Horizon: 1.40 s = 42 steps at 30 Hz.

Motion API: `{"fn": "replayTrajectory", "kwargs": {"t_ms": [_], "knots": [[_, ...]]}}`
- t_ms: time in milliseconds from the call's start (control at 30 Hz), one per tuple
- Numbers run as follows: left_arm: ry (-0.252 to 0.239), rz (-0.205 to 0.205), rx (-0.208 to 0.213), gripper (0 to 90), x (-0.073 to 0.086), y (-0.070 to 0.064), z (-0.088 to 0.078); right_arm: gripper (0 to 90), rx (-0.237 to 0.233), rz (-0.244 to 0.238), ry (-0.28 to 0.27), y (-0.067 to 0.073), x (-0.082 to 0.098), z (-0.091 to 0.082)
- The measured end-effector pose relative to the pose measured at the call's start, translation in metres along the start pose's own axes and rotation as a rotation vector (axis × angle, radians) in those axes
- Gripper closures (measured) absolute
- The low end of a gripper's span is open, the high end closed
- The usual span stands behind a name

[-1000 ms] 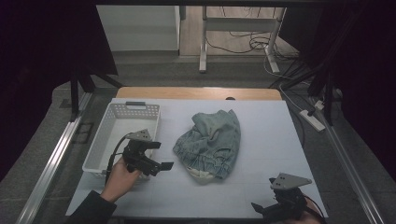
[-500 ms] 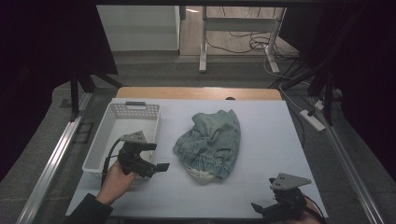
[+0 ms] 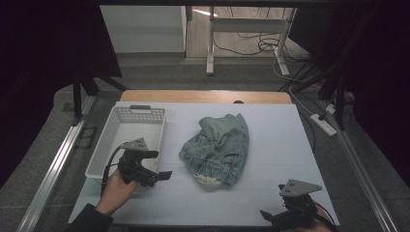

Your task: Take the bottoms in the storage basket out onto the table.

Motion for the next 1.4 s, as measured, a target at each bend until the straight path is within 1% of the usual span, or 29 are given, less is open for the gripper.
{"fn": "replayTrajectory", "kwargs": {"t_ms": [467, 667, 1000, 1400], "knots": [[-0.006, -0.022, -0.009, 0.0, 0.013, -0.001, -0.007, 0.0, 0.002, 0.002, 0.002, 0.000, 0.000, 0.000], [-0.004, -0.022, -0.014, 0.0, 0.019, -0.001, -0.010, 0.0, 0.003, 0.001, 0.003, 0.000, 0.000, 0.000], [-0.011, -0.037, -0.020, 0.0, 0.028, -0.003, -0.016, 0.0, 0.004, 0.001, 0.005, 0.000, 0.000, 0.000], [-0.019, -0.060, -0.014, 0.0, 0.041, -0.003, -0.022, 0.0, 0.005, 0.002, 0.007, 0.000, 0.000, 0.000]]}}
Point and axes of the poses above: each handheld gripper's, and its own axes: z roughly forward along the jaws, x roughly out of its underside, y roughly to its left, the point moved 4 cm from there along z, roughly forward along the jaws, and after that the axes turned 12 degrees about y, right-handed, at the moved point
